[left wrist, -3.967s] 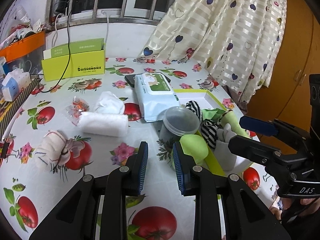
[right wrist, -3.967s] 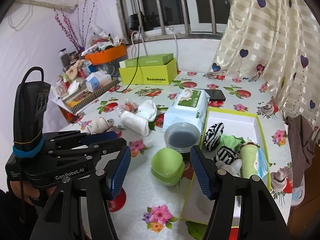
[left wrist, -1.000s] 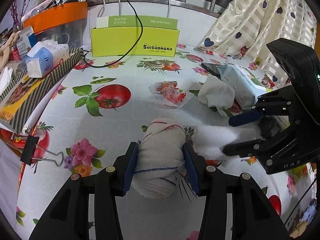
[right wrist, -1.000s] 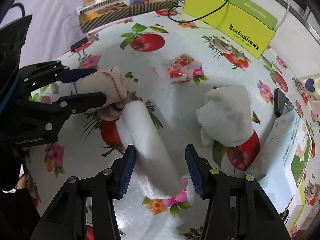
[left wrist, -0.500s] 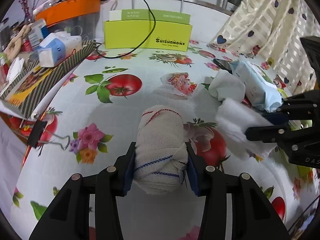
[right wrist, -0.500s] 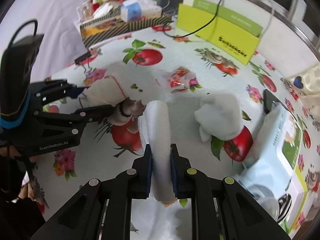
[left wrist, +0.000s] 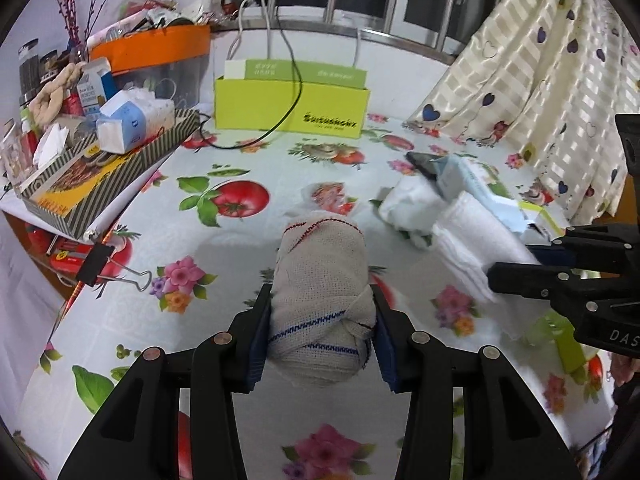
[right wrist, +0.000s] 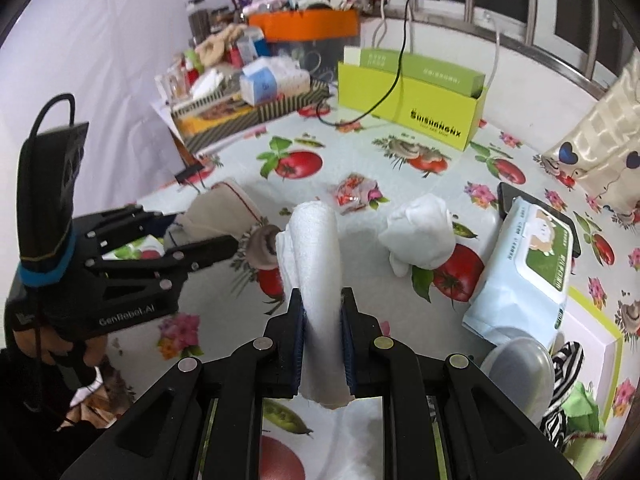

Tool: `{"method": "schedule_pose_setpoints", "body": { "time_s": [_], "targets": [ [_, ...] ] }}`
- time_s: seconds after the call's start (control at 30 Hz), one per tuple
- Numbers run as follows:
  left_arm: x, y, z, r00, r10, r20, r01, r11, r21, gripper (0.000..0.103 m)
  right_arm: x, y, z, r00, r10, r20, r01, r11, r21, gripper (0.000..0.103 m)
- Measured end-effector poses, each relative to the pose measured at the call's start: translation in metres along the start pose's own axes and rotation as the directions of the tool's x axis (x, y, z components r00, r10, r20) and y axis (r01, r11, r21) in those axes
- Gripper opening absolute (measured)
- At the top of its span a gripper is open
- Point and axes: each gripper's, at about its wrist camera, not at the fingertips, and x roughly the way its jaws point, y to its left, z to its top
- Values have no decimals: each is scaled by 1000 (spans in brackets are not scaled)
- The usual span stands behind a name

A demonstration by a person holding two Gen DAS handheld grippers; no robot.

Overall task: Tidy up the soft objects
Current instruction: 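Carry the gauze ball and white rolled towel over the tray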

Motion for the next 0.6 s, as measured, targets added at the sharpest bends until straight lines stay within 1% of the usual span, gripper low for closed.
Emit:
{"method": "schedule_pose_setpoints", "body": {
  "time_s": [0.13, 0.33, 0.6],
  "targets": [
    [-8, -12, 3, 1000, -16, 16, 15, 1000, 18, 46, -14, -1, -4, 999, 7, 31, -8, 1000, 18, 16],
    [-16, -27, 10, 999, -25, 33, 24, 999, 37, 46, -34, -10, -9, 997, -4, 78, 0, 999, 48, 16],
    [-32, -47, 18, 997, -51, 65, 47, 997, 62, 46, -54, -15, -16, 993, -19, 118, 11, 998, 66, 16]
  ]
}}
